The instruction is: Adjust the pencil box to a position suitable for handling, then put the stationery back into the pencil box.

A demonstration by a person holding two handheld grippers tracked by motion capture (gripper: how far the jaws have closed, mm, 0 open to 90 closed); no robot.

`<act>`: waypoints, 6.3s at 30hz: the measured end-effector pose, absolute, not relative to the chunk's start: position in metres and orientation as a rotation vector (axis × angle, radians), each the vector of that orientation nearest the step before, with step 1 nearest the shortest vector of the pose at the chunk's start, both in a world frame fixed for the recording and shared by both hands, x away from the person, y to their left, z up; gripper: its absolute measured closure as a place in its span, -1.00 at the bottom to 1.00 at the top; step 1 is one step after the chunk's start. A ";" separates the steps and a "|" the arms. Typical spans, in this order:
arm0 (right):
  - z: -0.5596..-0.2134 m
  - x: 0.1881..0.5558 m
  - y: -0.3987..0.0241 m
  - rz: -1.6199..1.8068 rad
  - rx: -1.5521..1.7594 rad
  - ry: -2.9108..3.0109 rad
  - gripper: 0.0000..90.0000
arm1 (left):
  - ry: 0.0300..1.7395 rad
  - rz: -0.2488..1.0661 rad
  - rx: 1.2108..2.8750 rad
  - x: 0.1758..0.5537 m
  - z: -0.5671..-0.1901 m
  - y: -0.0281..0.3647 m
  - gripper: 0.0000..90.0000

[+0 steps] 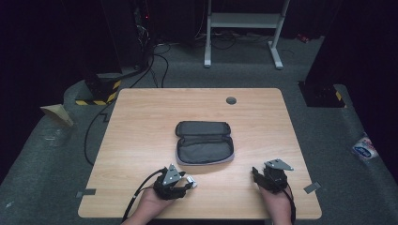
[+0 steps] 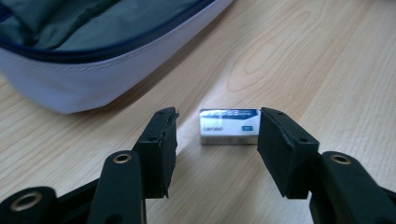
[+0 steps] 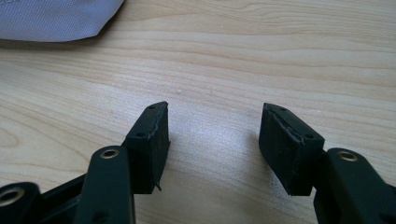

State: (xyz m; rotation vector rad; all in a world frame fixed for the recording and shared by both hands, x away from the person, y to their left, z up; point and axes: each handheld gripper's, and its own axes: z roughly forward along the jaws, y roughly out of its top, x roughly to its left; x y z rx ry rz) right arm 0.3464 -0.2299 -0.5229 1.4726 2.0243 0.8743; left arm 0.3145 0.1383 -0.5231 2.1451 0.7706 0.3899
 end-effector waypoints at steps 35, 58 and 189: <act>-0.523 0.346 -0.230 0.881 1.466 2.033 -0.06 | 0.754 0.355 2.163 0.317 -0.526 0.129 0.34; -0.523 0.346 -0.230 0.882 1.467 2.033 -0.06 | 0.787 0.356 2.061 0.318 -0.516 0.139 0.62; -0.523 0.348 -0.229 0.880 1.446 2.049 -0.13 | 0.985 0.468 2.184 0.430 -0.480 0.099 0.62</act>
